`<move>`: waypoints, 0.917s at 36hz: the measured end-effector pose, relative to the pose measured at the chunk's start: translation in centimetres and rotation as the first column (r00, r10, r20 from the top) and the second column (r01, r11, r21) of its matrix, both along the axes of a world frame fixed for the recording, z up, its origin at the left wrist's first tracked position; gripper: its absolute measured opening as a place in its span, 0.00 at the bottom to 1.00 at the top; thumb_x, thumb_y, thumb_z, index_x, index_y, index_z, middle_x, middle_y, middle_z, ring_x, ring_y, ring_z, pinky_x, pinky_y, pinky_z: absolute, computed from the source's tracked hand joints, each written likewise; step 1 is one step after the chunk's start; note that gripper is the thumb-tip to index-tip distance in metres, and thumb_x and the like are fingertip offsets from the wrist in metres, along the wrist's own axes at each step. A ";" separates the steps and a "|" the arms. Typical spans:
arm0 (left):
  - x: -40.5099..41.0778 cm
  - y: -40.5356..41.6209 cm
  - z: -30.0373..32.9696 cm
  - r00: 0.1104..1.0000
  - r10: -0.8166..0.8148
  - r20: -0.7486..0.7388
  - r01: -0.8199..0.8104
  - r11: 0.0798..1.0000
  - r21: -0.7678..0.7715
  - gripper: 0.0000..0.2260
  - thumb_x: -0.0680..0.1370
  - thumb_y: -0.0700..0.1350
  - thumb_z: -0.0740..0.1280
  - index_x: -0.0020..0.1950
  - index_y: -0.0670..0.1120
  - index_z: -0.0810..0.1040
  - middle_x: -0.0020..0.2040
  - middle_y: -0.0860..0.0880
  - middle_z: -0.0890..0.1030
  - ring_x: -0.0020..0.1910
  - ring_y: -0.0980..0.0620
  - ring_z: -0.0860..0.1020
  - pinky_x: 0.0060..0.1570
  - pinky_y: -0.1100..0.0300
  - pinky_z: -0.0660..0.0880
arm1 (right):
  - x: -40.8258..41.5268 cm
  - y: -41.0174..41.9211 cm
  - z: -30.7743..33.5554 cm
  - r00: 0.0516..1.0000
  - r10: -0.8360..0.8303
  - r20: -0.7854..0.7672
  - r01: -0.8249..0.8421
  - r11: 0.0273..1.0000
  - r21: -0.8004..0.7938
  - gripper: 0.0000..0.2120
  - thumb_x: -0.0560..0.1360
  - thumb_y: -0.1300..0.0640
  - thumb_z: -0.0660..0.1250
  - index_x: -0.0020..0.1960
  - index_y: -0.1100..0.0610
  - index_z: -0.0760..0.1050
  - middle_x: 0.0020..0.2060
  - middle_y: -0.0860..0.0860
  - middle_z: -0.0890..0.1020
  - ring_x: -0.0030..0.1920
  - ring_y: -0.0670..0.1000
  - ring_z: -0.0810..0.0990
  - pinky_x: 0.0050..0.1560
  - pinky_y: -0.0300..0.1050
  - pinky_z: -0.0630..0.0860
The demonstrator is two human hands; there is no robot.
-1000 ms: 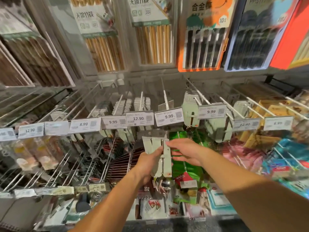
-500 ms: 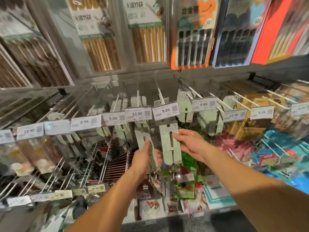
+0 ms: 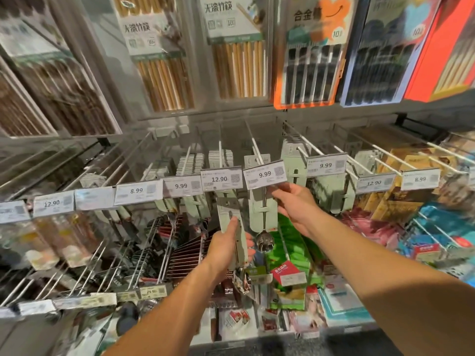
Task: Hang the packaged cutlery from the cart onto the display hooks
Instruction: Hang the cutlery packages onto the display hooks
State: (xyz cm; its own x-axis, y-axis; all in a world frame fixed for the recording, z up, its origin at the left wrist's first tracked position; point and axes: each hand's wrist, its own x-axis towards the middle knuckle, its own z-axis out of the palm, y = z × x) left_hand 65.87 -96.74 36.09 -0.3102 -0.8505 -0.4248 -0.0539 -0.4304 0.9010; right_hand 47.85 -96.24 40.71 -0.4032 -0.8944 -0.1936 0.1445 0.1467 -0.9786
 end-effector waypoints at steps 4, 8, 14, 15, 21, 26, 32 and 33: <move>-0.2 -0.4 0.1 1.000 -0.002 0.009 0.002 1.000 0.014 0.26 0.83 0.58 0.59 0.49 0.35 0.81 0.40 0.38 0.82 0.36 0.42 0.81 0.42 0.49 0.81 | -0.2 -1.1 -0.1 0.995 -0.042 -0.089 0.043 0.999 0.009 0.11 0.79 0.63 0.66 0.47 0.48 0.80 0.48 0.45 0.84 0.54 0.49 0.82 0.59 0.50 0.78; -0.2 -0.7 0.3 1.000 -0.012 0.003 0.012 0.999 0.035 0.19 0.83 0.51 0.63 0.53 0.33 0.79 0.40 0.38 0.83 0.36 0.42 0.81 0.40 0.51 0.81 | 0.0 -2.5 0.7 0.975 -0.122 -0.185 0.129 0.991 0.026 0.16 0.80 0.69 0.61 0.47 0.49 0.78 0.46 0.46 0.81 0.49 0.47 0.78 0.52 0.42 0.79; -0.3 -0.5 0.1 0.994 -0.103 0.022 0.102 0.995 0.012 0.04 0.81 0.37 0.63 0.53 0.40 0.77 0.40 0.41 0.84 0.35 0.45 0.82 0.37 0.53 0.80 | -0.6 -5.5 0.4 0.949 -0.302 0.090 0.293 0.951 0.094 0.12 0.78 0.65 0.59 0.39 0.59 0.77 0.35 0.54 0.83 0.40 0.53 0.83 0.41 0.42 0.81; -0.3 -0.5 -0.1 0.993 -0.115 0.030 0.115 0.993 -0.006 0.04 0.81 0.37 0.65 0.54 0.41 0.78 0.41 0.43 0.85 0.36 0.46 0.82 0.38 0.53 0.81 | -0.7 -5.9 -0.4 0.957 -0.290 -0.009 0.289 0.949 0.124 0.08 0.77 0.62 0.61 0.45 0.58 0.79 0.43 0.55 0.84 0.48 0.56 0.83 0.52 0.47 0.80; -0.6 -0.5 -1.3 0.991 -0.080 0.112 0.093 0.989 -0.117 0.09 0.79 0.43 0.70 0.58 0.46 0.82 0.51 0.49 0.86 0.48 0.50 0.85 0.47 0.54 0.82 | 0.6 -2.2 -2.9 0.992 0.023 -0.126 0.011 0.964 0.265 0.10 0.78 0.50 0.68 0.53 0.56 0.77 0.52 0.55 0.83 0.49 0.53 0.83 0.55 0.49 0.79; -1.4 0.4 -1.3 0.993 -0.064 0.099 0.078 0.986 -0.144 0.06 0.79 0.42 0.70 0.53 0.51 0.82 0.47 0.54 0.85 0.46 0.56 0.83 0.43 0.62 0.78 | 0.7 1.4 -3.7 0.927 0.320 0.196 -0.350 0.926 0.141 0.14 0.78 0.51 0.68 0.60 0.57 0.78 0.53 0.54 0.85 0.55 0.52 0.83 0.55 0.46 0.79; -2.4 1.8 -0.9 0.977 -0.170 0.125 0.192 0.963 -0.191 0.04 0.79 0.41 0.70 0.53 0.48 0.81 0.43 0.54 0.84 0.33 0.64 0.81 0.32 0.70 0.75 | 0.4 2.8 -4.0 0.955 0.270 0.121 -0.284 0.951 0.120 0.07 0.79 0.61 0.67 0.55 0.53 0.80 0.52 0.50 0.86 0.53 0.48 0.84 0.51 0.44 0.79; -2.6 1.9 -0.9 0.975 -0.186 0.121 0.207 0.959 -0.192 0.03 0.79 0.41 0.70 0.51 0.48 0.81 0.41 0.55 0.83 0.32 0.64 0.81 0.31 0.71 0.75 | 0.4 3.0 -3.8 0.956 0.265 0.127 -0.278 0.954 0.108 0.07 0.79 0.61 0.66 0.55 0.54 0.80 0.51 0.50 0.86 0.52 0.48 0.84 0.52 0.44 0.79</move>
